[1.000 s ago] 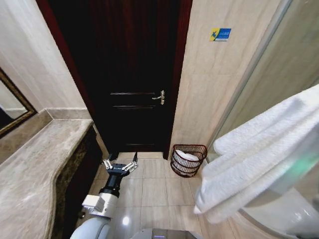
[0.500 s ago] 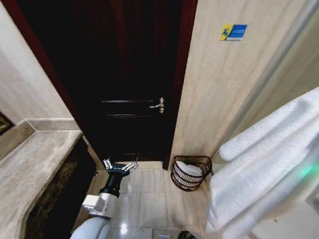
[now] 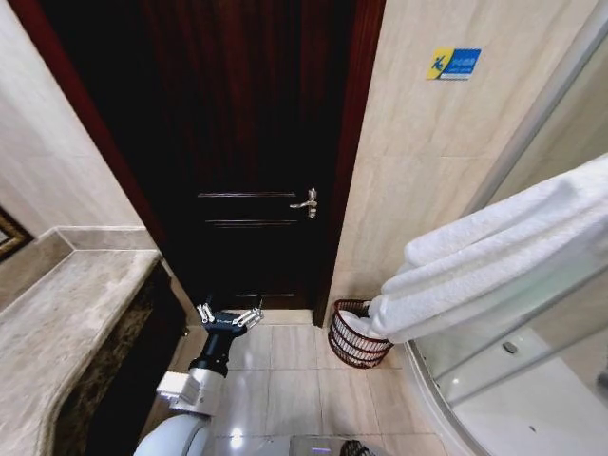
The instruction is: Discard the used towel into the hamper.
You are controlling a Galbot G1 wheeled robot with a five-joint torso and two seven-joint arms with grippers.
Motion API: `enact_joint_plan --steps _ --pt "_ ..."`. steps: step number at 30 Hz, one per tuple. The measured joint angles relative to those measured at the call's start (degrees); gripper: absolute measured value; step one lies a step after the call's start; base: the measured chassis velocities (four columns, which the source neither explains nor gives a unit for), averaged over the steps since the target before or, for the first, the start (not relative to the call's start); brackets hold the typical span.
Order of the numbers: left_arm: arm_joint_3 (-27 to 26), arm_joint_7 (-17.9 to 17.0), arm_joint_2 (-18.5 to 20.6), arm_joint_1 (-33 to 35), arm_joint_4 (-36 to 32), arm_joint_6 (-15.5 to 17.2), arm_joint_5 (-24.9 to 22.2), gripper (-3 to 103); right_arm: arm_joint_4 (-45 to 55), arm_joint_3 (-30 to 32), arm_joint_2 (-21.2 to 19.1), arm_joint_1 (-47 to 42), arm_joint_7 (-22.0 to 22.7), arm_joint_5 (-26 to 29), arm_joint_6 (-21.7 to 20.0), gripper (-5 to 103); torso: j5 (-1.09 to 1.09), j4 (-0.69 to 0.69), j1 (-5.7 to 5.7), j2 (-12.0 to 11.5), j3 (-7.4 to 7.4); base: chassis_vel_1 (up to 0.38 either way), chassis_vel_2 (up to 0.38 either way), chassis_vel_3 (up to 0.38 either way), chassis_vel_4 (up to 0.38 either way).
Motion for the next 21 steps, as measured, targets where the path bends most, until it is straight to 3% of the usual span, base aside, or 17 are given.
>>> enact_joint_plan --steps 21 --pt "0.0 0.0 0.0 0.0 0.0 0.0 0.0 100 -0.4 -0.2 0.4 0.1 0.8 -2.0 -0.3 2 0.0 0.0 0.0 0.0 0.0 0.006 0.015 0.012 0.007"
